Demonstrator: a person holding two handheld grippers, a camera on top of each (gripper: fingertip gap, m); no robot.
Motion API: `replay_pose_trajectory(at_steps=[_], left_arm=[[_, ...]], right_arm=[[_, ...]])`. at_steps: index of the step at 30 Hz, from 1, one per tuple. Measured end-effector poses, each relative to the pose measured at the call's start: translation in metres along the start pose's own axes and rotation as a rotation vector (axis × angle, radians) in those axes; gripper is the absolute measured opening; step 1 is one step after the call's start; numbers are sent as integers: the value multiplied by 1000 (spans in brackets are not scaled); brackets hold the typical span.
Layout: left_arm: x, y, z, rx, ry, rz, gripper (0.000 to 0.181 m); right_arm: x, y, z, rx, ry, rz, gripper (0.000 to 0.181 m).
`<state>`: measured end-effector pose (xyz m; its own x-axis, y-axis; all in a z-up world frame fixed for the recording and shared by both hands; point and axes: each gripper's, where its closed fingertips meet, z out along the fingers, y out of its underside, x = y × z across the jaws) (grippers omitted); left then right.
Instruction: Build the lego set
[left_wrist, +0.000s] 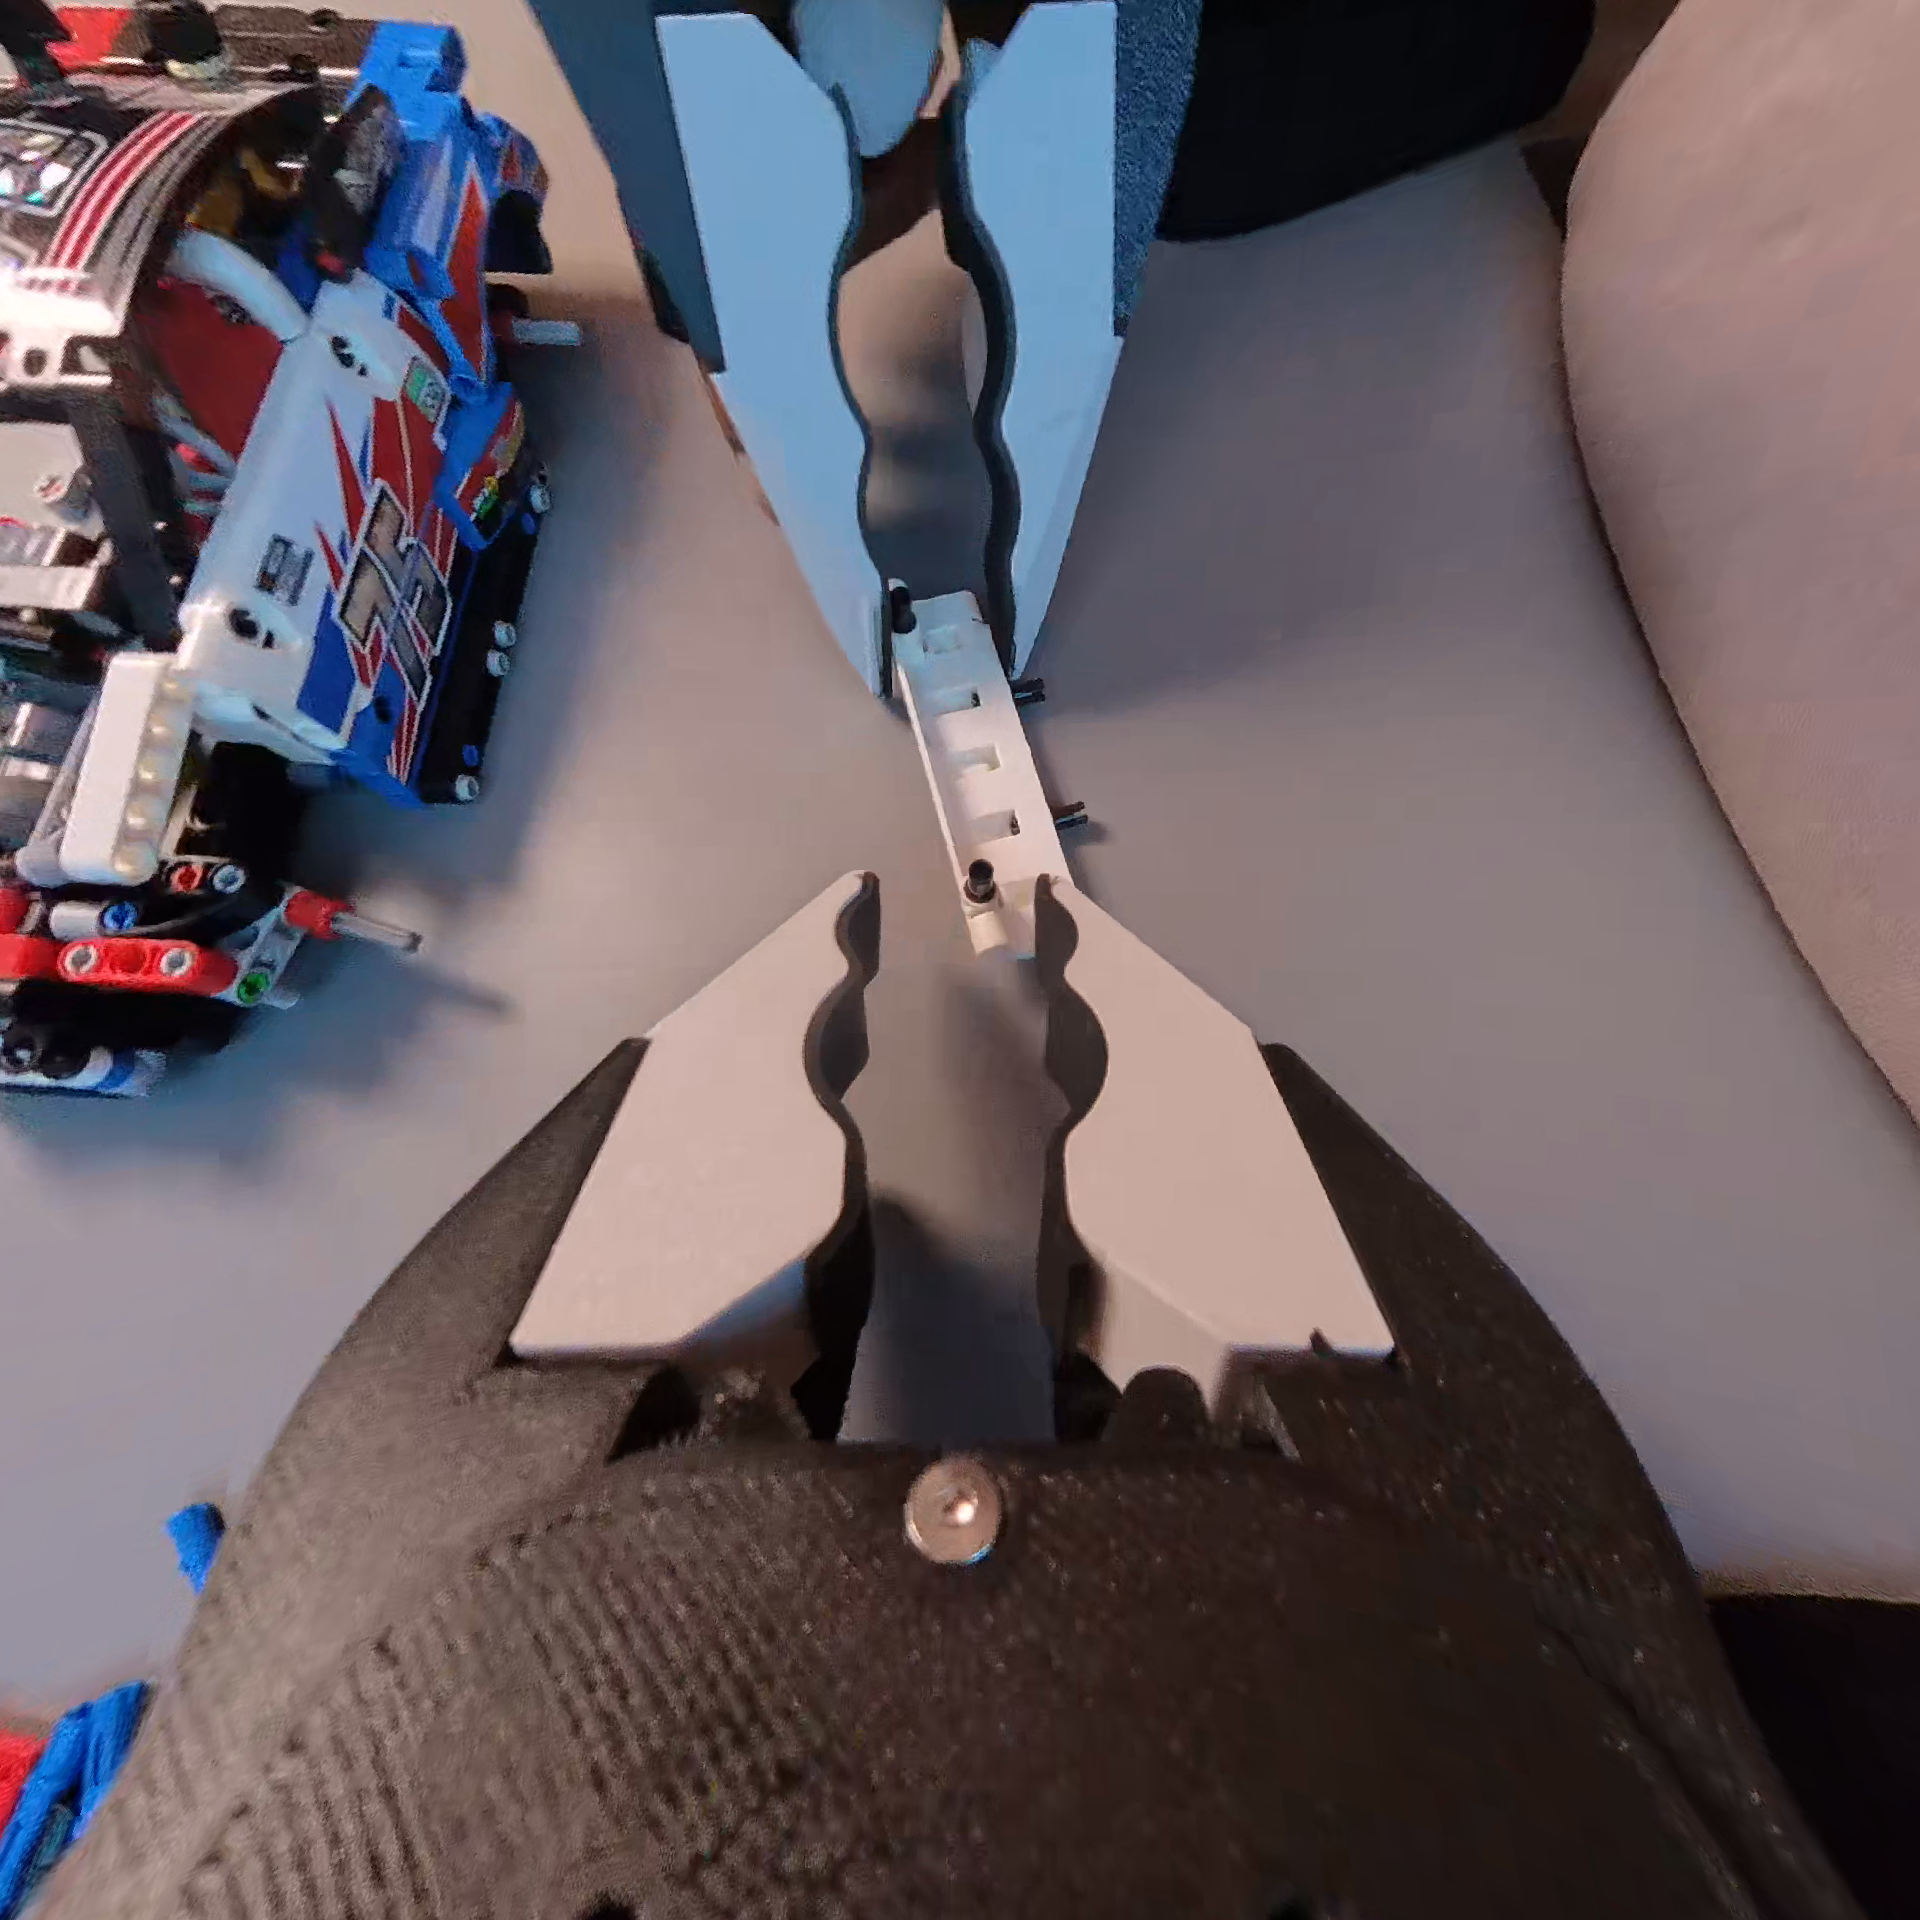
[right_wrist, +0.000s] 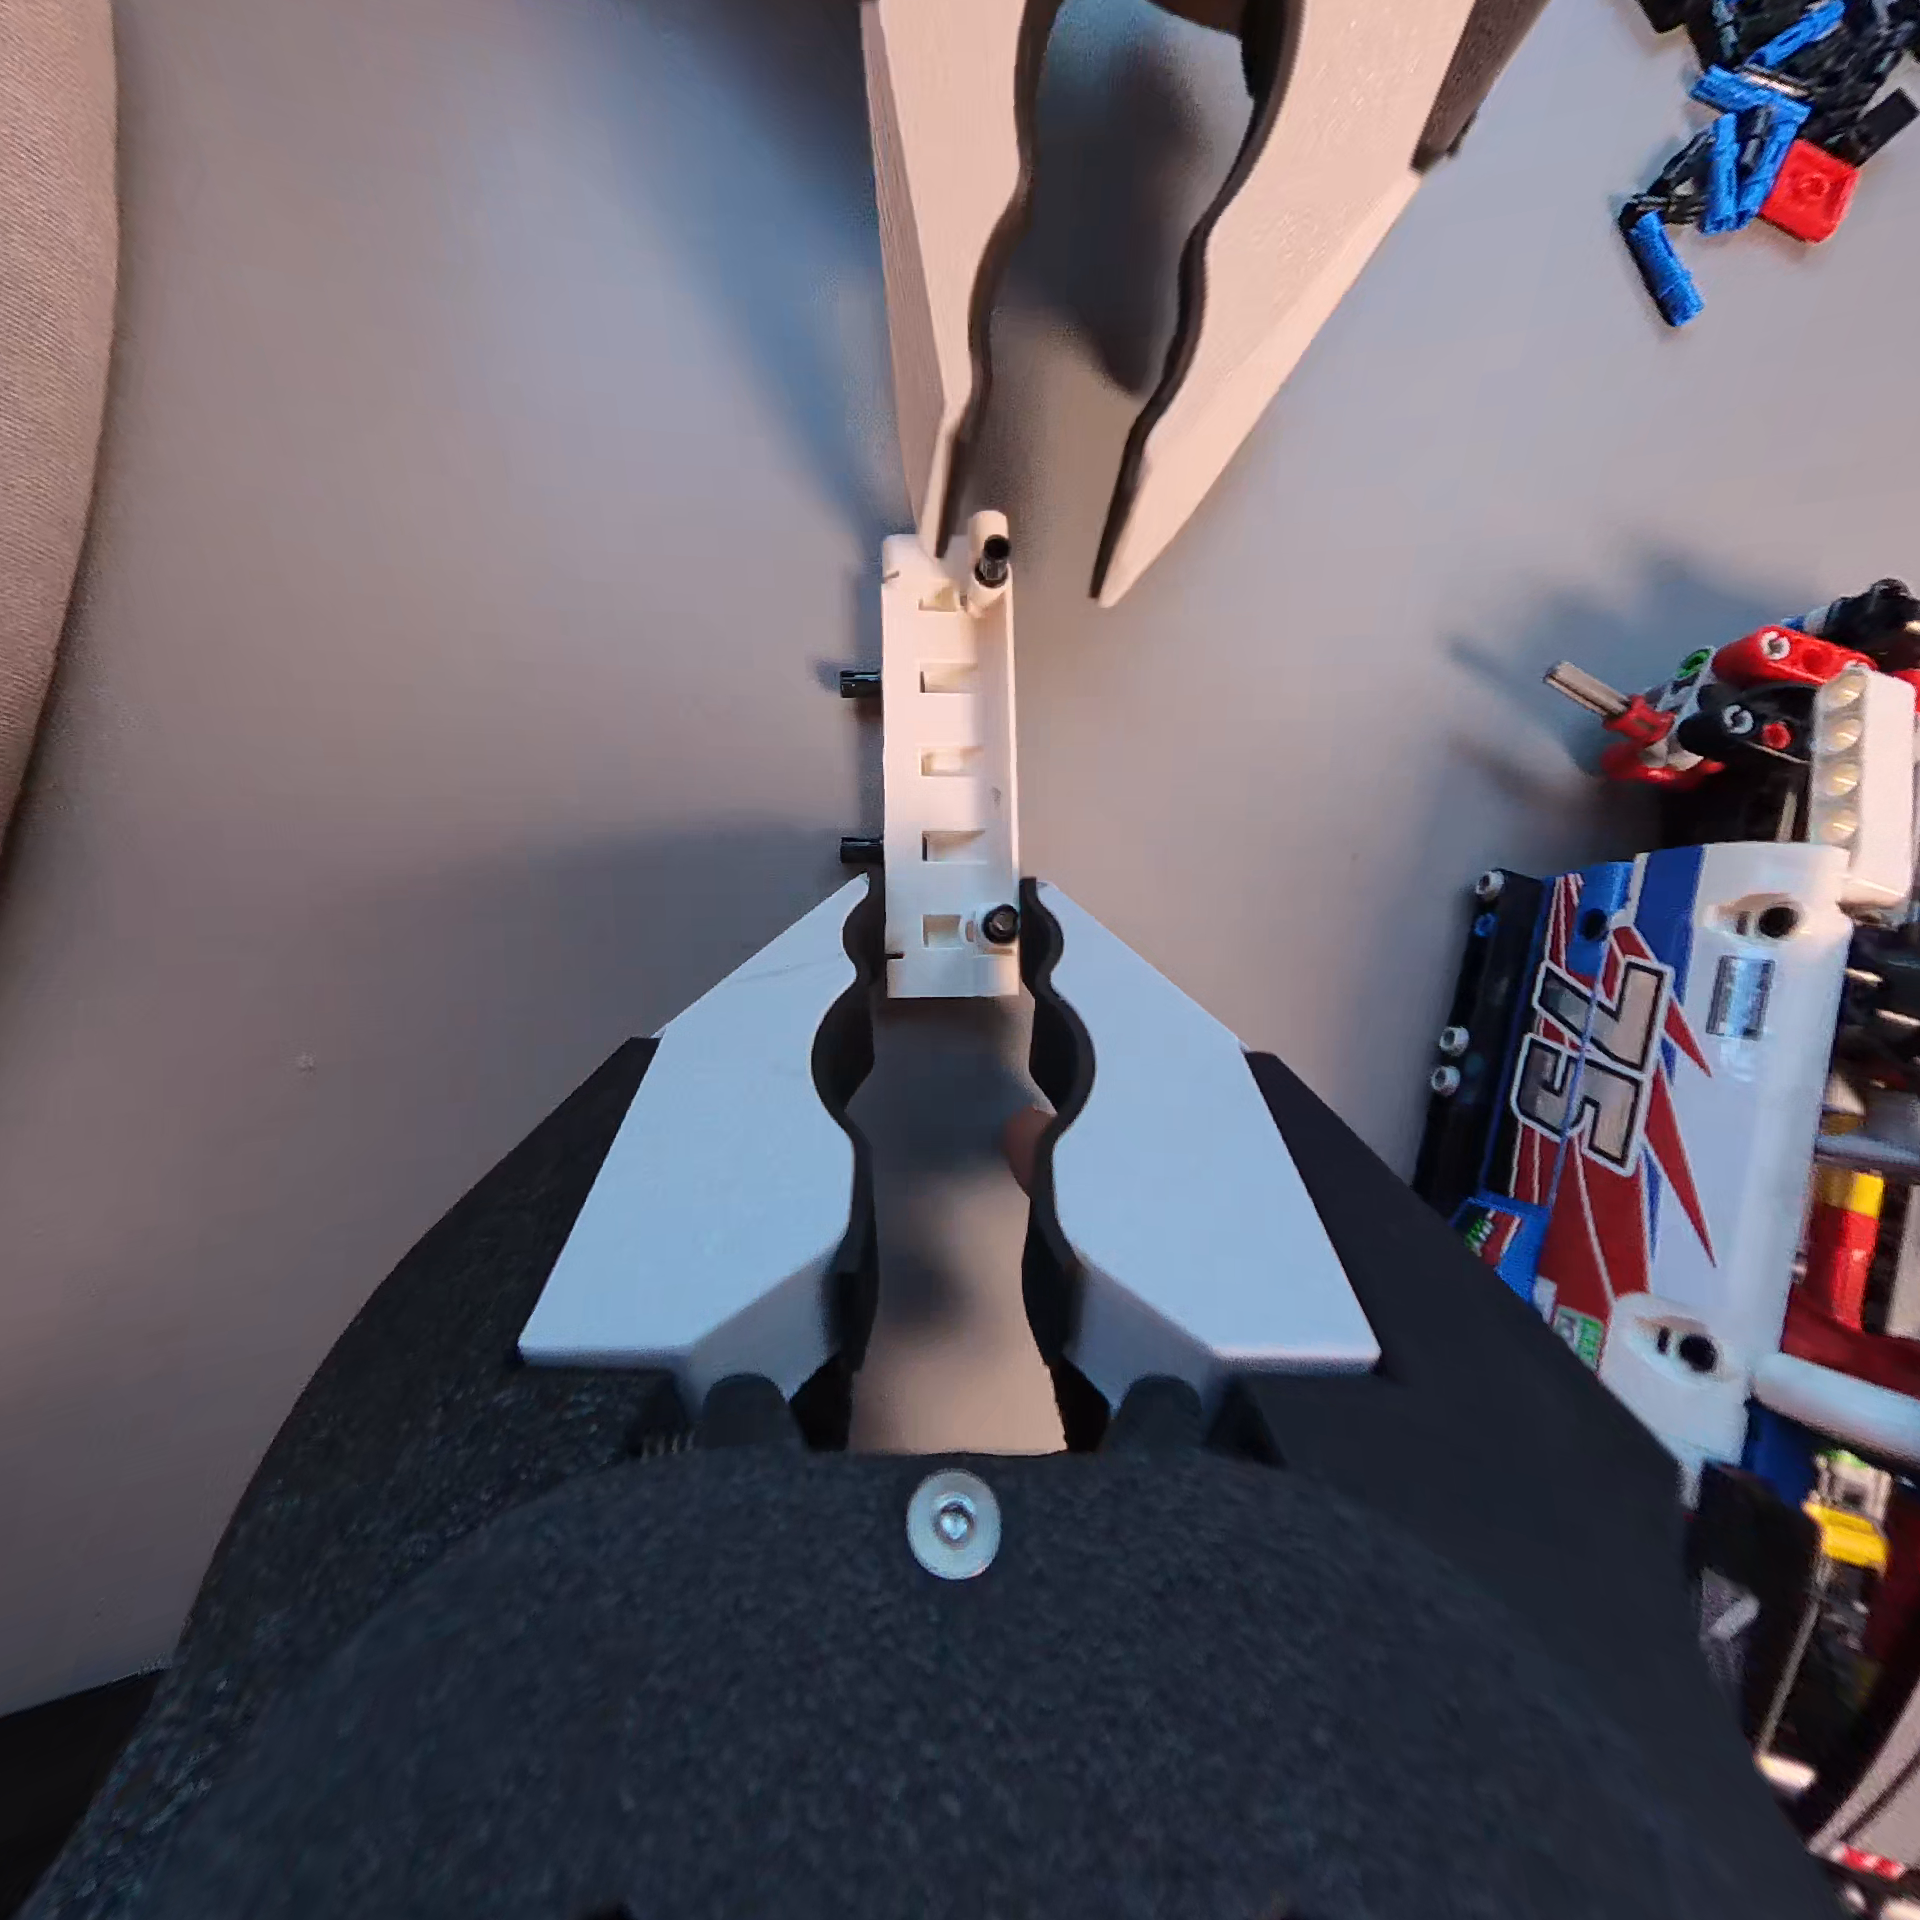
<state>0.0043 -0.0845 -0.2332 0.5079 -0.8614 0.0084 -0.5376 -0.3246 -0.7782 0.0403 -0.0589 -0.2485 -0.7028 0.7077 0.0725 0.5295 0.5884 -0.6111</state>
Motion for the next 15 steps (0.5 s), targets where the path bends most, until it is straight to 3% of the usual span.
replay_pose_trajectory(at_steps=[4, 10, 15], left_arm=[[-4, 8, -1, 9, -26, -92, 43], [-14, 7, 5, -18, -104, -53, 22], [-17, 6, 5, -12, -131, -28, 22]], right_arm=[[8, 3, -3, 20, 70, 8, 22], [21, 2, -2, 48, 119, 39, 22], [23, 2, -4, 67, 140, 54, 22]])
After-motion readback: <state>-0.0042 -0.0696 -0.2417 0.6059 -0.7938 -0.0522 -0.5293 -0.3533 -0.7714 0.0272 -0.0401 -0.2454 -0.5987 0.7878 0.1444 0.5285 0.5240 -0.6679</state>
